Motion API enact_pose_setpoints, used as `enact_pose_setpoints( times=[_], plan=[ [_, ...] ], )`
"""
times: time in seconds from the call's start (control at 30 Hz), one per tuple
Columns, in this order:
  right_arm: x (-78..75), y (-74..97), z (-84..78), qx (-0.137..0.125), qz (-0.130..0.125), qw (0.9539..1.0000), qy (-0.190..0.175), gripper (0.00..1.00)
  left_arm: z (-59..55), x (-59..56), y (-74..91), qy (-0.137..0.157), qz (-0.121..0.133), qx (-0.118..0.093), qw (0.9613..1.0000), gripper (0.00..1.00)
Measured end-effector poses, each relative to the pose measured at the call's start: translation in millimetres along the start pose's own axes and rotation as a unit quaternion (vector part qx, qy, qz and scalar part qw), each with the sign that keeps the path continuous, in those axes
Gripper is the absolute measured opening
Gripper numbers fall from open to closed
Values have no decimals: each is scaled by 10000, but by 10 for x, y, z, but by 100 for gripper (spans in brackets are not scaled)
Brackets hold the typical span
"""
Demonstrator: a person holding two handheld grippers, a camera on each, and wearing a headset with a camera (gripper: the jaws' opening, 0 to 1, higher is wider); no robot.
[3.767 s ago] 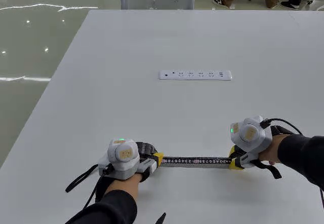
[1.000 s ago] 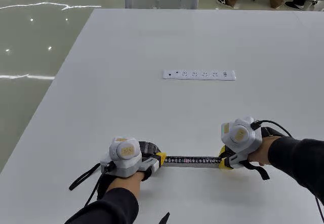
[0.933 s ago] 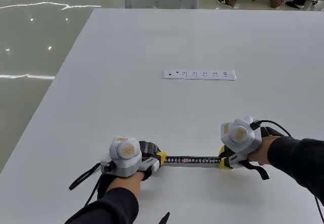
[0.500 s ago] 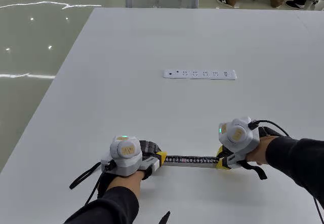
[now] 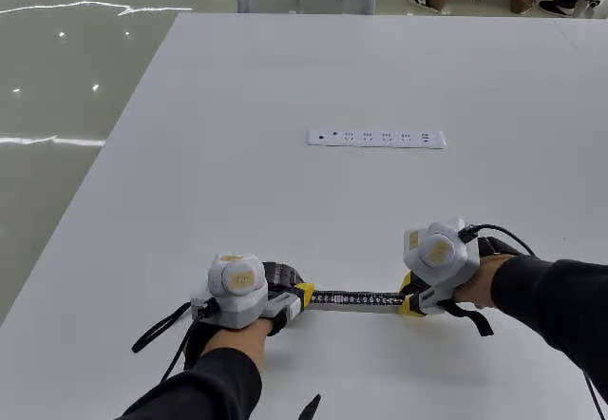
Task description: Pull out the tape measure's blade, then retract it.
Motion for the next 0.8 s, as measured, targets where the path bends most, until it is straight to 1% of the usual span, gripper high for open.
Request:
enact_pose_setpoints(
  times=[0.27, 0.8],
  plan=[
    [12, -16, 81, -31, -6, 10000, 6, 12, -4, 2, 5, 6, -9, 7, 10000, 62],
    [25, -40, 161, -62, -26, 10000, 18, 12, -2, 7, 5, 10, -24, 14, 10000, 62]
  ],
)
Point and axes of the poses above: the centre of the closed fingertips' face, and the gripper's own axes: y roughly backward along the fingers, x roughly to its left, z roughly out of its top, the point moved 7 cm from there along y, roughly backward along the fingers, and after that the axes turned 14 degrees about x, right-handed, at the moved point
